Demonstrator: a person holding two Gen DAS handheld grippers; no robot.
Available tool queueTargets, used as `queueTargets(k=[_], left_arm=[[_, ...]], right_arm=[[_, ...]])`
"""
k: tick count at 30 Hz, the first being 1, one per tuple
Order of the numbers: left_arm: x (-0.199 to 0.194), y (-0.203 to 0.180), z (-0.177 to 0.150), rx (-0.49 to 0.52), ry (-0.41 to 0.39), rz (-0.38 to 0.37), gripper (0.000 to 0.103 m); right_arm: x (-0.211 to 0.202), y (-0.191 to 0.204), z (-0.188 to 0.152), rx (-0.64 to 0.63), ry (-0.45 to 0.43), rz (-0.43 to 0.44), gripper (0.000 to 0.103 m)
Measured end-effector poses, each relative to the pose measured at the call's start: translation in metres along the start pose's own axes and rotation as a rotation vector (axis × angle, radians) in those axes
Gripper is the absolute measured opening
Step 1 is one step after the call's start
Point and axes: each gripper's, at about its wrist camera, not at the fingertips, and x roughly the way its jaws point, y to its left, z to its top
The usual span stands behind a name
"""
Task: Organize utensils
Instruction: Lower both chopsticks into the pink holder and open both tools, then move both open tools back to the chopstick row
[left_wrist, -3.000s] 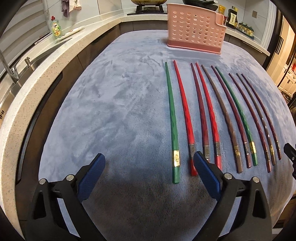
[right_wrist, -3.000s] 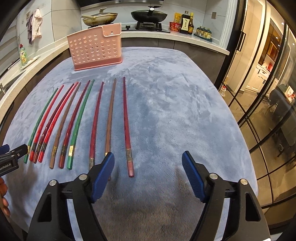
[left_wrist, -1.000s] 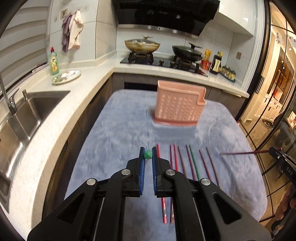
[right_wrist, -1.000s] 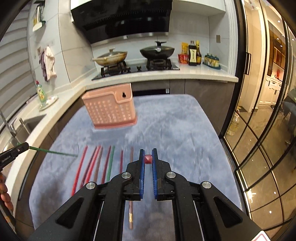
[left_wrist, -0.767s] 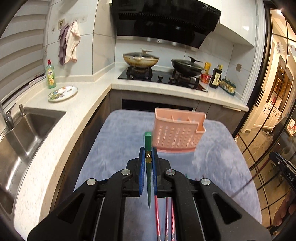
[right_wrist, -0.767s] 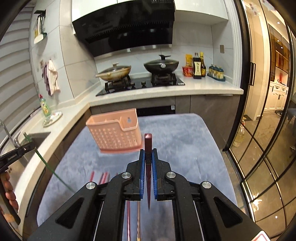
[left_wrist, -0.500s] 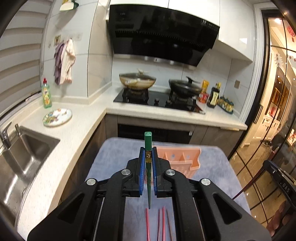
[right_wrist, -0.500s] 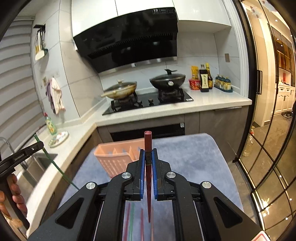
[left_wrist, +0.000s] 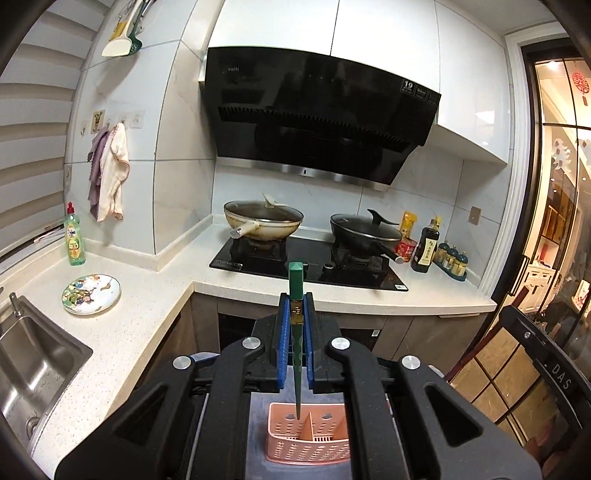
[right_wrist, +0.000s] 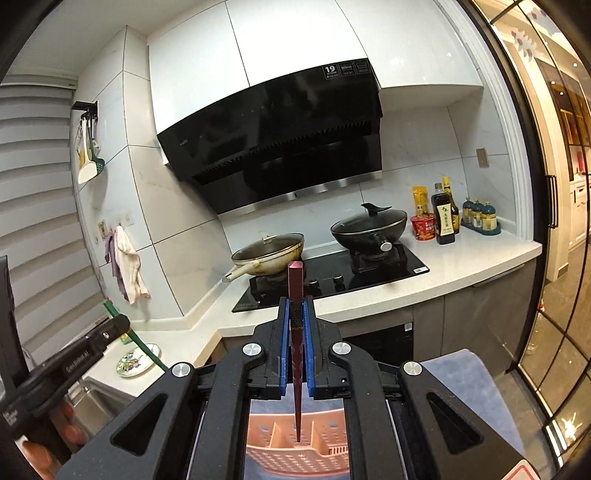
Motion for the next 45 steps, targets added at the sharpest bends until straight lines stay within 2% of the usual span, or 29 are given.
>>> queueTargets(k=[13,17,21,22,24,25,29,31,32,40,45], left_arm=[[0.062,0.028,-0.053,-0.028,0.153,0.031,0.007],[0.074,0.039,-0.067,-0.055,0.204,0.031,0.007],[0.074,0.044,-0.074,-0.063,0.209,0.047,0.011],[0.073,0.046,-0.074,-0.068,0.211,0.046,0.016],[0.070,0.049,-0.075,-0.082,0.217,0.045,0.029],[0.066,0.050,-0.074,-0.088,0.212,0.048,0.035],[0.052,0.051,-0.071,-0.076,0.203,0.061,0.046],[0.039,0.051,-0.072,-0.064,0.199,0.069,0.058],[0.033,0.051,-0.073,-0.058,0.195,0.072,0.060],[-0.023,0.052,-0.102,-0.023,0.244,0.069,0.063],[-0.056,0.058,-0.143,-0.012,0.307,0.073,0.063]], right_arm=[[0.077,-0.015,-0.069,-0.016,0.171,-0.035,0.007],[0.083,-0.019,-0.081,-0.021,0.193,-0.054,0.011],[0.081,-0.019,-0.083,-0.030,0.195,-0.061,0.014],[0.079,-0.019,-0.082,-0.028,0.192,-0.061,0.016],[0.071,-0.020,-0.080,-0.022,0.180,-0.058,0.028],[0.068,-0.020,-0.078,-0.022,0.174,-0.057,0.030],[0.049,-0.018,-0.072,-0.026,0.153,-0.046,0.035],[0.035,-0.017,-0.071,-0.026,0.150,-0.033,0.038],[0.028,-0.017,-0.072,-0.027,0.148,-0.027,0.038],[-0.047,-0.021,-0.094,-0.034,0.176,-0.009,0.041],[-0.096,-0.028,-0.127,-0.073,0.221,-0.036,0.041]])
